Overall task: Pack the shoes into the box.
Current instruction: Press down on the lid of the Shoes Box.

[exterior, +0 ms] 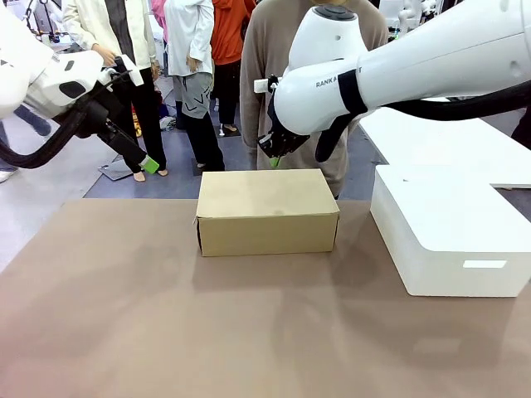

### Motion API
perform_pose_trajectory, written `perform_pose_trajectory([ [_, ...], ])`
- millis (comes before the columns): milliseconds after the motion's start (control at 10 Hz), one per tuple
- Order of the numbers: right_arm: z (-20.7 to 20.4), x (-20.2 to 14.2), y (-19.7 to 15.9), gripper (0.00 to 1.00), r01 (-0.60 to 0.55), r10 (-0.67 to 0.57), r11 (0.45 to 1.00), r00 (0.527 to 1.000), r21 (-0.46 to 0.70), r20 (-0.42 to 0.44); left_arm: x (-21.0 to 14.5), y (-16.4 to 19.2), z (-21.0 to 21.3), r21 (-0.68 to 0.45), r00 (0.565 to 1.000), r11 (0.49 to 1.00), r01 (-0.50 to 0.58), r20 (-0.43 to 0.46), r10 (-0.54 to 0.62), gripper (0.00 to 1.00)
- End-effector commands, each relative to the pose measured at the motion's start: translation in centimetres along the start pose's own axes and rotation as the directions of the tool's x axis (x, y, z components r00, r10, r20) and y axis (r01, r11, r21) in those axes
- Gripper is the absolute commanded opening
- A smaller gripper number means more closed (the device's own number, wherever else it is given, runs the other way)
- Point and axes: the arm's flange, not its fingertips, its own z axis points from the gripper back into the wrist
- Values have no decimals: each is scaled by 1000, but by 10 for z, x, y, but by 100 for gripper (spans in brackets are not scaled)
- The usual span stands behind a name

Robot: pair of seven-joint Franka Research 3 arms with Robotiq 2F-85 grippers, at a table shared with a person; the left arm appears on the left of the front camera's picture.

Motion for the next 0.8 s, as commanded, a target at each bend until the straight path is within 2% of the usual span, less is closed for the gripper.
perform_pose_trajectory([
  [0,1,-18,-9,0,-17,17,1000,1000,23,-7,1,1,1,11,1000,1000,-7,-8,7,100],
  [200,7,-15,-12,0,-41,40,999,999,29,4,1,1,1,11,1000,1000,-7,-8,7,100],
  [300,1,-9,-2,0,0,0,1000,1000,-4,-11,1,1,1,11,1000,1000,-7,-8,7,100],
  [500,1,-10,-5,0,-10,10,1000,1000,-7,-12,1,1,1,11,1000,1000,-7,-8,7,100],
  [700,33,-25,-15,0,-19,19,1000,999,-2,-42,1,1,1,11,1000,1000,-7,-8,7,100],
])
